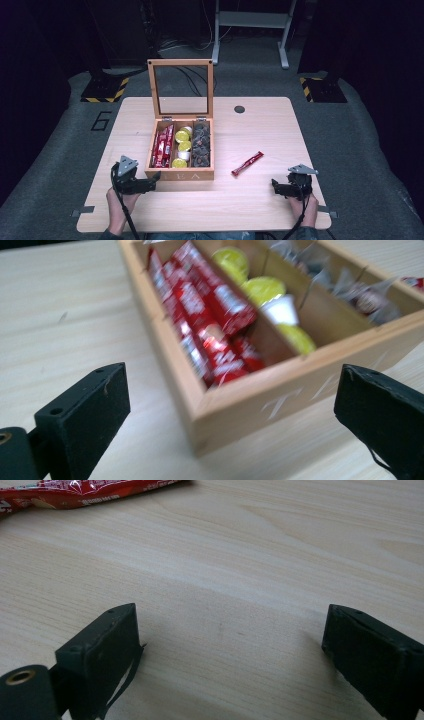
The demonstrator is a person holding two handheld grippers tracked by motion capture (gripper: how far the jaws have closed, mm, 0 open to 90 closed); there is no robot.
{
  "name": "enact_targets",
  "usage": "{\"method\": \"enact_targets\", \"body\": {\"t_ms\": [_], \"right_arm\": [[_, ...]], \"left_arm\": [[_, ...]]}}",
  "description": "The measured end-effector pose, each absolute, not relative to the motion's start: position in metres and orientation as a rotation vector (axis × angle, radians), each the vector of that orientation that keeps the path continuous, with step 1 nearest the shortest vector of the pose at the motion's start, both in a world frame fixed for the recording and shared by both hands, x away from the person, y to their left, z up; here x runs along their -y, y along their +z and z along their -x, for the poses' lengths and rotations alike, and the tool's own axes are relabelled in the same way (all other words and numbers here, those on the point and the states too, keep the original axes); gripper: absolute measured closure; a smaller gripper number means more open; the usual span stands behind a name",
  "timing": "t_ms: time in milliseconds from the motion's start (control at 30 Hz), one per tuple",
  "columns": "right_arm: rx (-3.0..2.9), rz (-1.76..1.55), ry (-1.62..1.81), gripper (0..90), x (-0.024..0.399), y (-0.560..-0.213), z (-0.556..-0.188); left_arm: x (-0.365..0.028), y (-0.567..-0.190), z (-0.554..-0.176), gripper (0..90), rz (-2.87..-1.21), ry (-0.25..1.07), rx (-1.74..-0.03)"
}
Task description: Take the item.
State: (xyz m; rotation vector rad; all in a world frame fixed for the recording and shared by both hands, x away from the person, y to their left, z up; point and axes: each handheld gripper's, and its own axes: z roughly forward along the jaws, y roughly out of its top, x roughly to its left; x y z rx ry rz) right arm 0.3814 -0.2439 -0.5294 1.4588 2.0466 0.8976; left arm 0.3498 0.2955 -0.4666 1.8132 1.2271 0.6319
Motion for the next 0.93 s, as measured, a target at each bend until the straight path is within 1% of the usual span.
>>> {"method": "enact_targets", "body": {"t_ms": [200,467,767,867,933], "right_arm": [[-2.046,-1.460,0.897,7.6,0.244,-0.529,-0.381],[-2.046,-1.463,0.898,7.6,0.244,-0.529,-0.381],[-2.039,-1.474,0.894,6.3,0.243,-0.529,-0.383],[-2.051,-1.468,0.891,4.9,0.243,-0.529,-0.384],[-2.049,-1.468,0.891,4.3,0.243,-0.529,-0.384]], "left_arm": [[-0.321,-0.494,-0.344,0.2,-1.815,0.635,-1.314],[-0.344,-0.520,-0.345,0.1,-1.847,0.639,-1.373],[-0.354,-0.530,-0.348,0.0,-1.884,0.620,-1.414],[-0.353,-0.532,-0.352,0.0,-1.942,0.603,-1.426],[-0.352,-0.533,-0.352,0.0,-1.956,0.614,-1.420]]}}
